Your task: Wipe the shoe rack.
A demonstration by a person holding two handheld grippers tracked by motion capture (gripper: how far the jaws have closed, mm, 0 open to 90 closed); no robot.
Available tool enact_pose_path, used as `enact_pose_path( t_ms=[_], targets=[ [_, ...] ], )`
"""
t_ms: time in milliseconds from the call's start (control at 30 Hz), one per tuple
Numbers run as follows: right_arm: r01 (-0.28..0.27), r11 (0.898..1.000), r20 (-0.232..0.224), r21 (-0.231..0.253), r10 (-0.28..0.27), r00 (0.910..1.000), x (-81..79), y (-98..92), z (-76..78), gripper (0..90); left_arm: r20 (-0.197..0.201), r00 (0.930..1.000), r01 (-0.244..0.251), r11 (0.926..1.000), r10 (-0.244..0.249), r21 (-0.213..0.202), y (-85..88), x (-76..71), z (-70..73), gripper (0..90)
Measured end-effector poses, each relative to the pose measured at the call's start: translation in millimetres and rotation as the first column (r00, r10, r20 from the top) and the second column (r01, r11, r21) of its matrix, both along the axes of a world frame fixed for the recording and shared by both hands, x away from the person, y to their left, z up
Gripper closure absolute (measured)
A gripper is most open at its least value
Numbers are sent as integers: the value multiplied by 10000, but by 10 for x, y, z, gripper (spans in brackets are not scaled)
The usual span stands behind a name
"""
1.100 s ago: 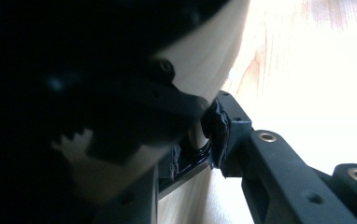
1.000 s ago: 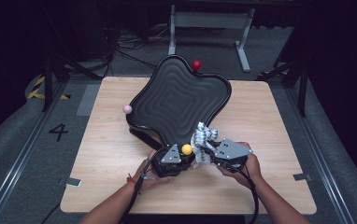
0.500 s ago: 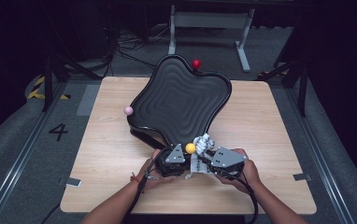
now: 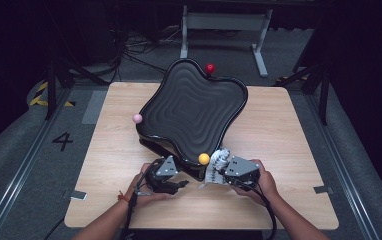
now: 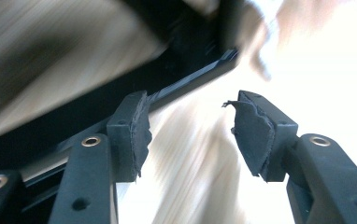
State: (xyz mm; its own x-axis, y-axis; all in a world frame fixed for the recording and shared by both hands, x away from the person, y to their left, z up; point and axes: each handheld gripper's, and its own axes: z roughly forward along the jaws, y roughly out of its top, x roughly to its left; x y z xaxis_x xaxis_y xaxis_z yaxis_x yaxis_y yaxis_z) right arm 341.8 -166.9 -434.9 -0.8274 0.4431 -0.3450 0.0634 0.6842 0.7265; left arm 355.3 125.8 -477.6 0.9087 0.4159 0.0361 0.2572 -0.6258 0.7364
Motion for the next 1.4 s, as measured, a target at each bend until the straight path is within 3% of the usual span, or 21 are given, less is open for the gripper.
enact_pose_path(
  t_ms=[67, 133, 367, 533, 667, 767, 833, 900, 1000, 1033, 1067, 1167, 1233, 1400],
  targets=[
    [84, 9999, -94, -87, -85, 9999, 24, -2, -34, 753, 106, 9977, -663, 9978, 663, 12, 177, 0, -13, 449],
    [155, 9995, -91, -291, -158, 9998, 53, 2, -82, 752, 135, 9947, -1017, 9947, 1015, 133, 303, 15, -25, 438],
    [294, 9991, -1034, -297, -323, 9941, 227, 7, -347, 741, -104, 9801, -1981, 9800, 1983, 201, 597, 105, -28, 416],
    [228, 9997, -1116, -122, -240, 9935, 249, -8, -367, 735, -426, 9596, -2773, 9606, 2780, 211, 747, 229, -31, 393],
    [262, 9996, -1141, -91, -270, 9931, 248, -14, -384, 730, -337, 9437, -3286, 9442, 3292, 219, 836, 300, -32, 382],
    [263, 9996, -1128, -132, -277, 9932, 245, -11, -385, 722, -513, 9359, -3479, 9373, 3484, 193, 880, 367, -28, 367],
    [282, 9995, -1168, -135, -296, 9927, 242, -10, -387, 717, -321, 9346, -3532, 9350, 3541, 319, 915, 415, -20, 366],
    [284, 9995, -1161, -138, -298, 9928, 243, -13, -391, 714, -381, 9292, -3669, 9300, 3675, 221, 917, 434, -19, 361],
    [293, 9995, -1212, -101, -303, 9922, 246, -16, -392, 714, 141, 9303, -3667, 9302, 3665, 135, 947, 465, 18, 367],
    [300, 9995, -1223, -97, -309, 9920, 246, -16, -394, 714, 15, 9314, -3639, 9314, 3639, 117, 958, 494, 24, 369],
    [315, 9995, -1269, -93, -324, 9914, 245, -15, -396, 713, -193, 9259, -3773, 9261, 3773, 31, 966, 523, 29, 357],
    [343, 9994, -1293, -91, -352, 9910, 243, -15, -397, 712, 112, 9177, -3970, 9177, 3971, -131, 999, 601, 74, 360],
    [363, 9993, -1299, -101, -373, 9908, 241, -16, -397, 710, 115, 9140, -4051, 9138, 4056, -311, 1025, 672, 114, 354],
    [373, 9993, -1316, -96, -383, 9906, 240, -20, -398, 709, 220, 8959, -4412, 8946, 4436, -708, 1051, 805, 163, 358]
  ],
)
